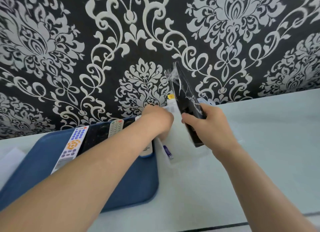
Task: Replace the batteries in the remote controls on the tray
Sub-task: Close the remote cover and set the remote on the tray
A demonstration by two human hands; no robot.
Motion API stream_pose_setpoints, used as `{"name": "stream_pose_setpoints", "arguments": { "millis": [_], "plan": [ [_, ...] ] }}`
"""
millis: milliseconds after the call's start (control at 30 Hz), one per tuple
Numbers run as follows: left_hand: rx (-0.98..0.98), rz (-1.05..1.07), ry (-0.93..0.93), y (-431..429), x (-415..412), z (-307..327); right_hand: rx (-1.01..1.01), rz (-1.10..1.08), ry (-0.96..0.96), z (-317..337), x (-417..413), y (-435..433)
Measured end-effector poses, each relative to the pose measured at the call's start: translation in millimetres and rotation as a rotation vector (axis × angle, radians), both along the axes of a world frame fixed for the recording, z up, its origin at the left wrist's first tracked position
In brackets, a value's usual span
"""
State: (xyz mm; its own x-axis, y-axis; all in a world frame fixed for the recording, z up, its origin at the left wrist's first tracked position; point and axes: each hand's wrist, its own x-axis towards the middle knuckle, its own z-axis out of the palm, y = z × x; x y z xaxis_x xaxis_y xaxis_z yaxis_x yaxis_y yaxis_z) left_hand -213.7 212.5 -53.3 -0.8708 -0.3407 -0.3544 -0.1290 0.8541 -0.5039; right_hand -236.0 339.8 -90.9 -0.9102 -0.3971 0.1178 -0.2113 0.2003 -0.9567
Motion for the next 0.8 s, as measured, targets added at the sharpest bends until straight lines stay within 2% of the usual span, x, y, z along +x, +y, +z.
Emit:
{"name": "stream_pose_setpoints", "arguments": {
  "millis": [67,200,233,367,467,633,733,800],
  "plan": [
    [0.092,-0.021,0.015,-4,1,2,-0.058,0.010,-0.071,0,1,1],
    [0.443,-0.052,0.152,-9,14,13,-0.139,-0.007,-0.208,3,0,4],
    [0.450,-0.086,0.142,-8,18,13,-0.158,-0.018,-0.240,3,-1,3],
    [0.230,-0.148,-0.074,11,27,6,-0.180,-0.020,-0.243,4,2,0],
    [0.200,-0.142,-0.103,21,22,0,-0.159,-0.026,-0.185,5,6,-3],
    [0.326,-0.252,-0.051,14,23,-5,-0.279,-0.016,-0.302,15,4,3],
    [0.392,-0.310,0.008,11,27,-6,-0.210,0.080,-0.281,21,1,11],
    [0.479,-0.276,0.116,6,29,-5,-0.183,0.118,-0.263,24,1,13]
  ]
}}
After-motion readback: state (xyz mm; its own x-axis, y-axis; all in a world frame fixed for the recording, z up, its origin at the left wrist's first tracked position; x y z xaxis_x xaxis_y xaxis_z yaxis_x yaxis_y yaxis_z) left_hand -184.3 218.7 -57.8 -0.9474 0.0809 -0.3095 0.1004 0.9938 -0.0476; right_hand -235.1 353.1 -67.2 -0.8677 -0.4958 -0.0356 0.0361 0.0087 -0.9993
